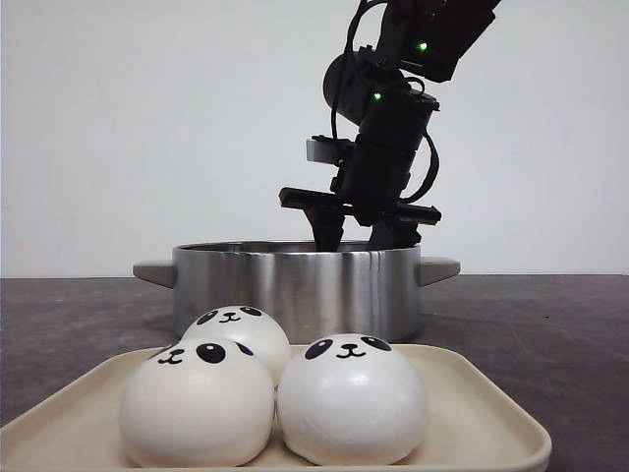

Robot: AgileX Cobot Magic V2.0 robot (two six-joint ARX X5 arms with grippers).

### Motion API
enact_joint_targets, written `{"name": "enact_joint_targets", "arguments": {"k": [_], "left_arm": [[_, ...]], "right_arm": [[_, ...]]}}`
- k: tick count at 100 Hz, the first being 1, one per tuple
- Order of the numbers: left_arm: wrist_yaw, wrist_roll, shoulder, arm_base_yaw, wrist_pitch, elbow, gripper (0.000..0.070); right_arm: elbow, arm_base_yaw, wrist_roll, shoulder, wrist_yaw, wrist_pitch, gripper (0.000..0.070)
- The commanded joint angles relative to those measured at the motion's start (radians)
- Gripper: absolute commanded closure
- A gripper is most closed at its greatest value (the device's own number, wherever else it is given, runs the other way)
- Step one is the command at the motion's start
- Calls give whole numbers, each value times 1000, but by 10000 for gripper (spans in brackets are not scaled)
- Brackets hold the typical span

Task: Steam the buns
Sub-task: 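Lower the bun into the pot, open the right gripper, withdraw, then reach the left gripper down and grasp the farther bun on its side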

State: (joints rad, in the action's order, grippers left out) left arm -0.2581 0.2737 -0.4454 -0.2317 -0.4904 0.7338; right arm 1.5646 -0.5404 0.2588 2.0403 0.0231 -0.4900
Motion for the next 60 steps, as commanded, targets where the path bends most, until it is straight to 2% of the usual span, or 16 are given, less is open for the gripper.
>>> {"name": "enact_joint_targets", "arguments": {"k": [1, 13, 16, 19, 28, 43, 60], "left_arm": [[3, 0, -6, -3, 9, 10, 144], [-11, 3, -10, -4, 8, 10, 146], [-16, 3, -15, -5, 6, 10, 147], [-25, 3, -22, -5, 2, 10, 147], [-56, 3, -68, -9, -26, 10, 147], [-61, 5, -208, -64, -60, 10, 147], [-61, 12, -408, -189, -57, 10, 148]], "right_arm": [[26, 1, -1, 15, -1, 6, 347], [76, 8, -5, -11, 3, -50, 353], [98, 8, -7, -23, 3, -82, 374], [122, 8, -14, -34, 3, -115, 434], [183, 3, -52, -93, 3, -205, 700], [204, -51, -65, -266, 2, -237, 697], [204, -132, -64, -485, -2, -221, 698]]}}
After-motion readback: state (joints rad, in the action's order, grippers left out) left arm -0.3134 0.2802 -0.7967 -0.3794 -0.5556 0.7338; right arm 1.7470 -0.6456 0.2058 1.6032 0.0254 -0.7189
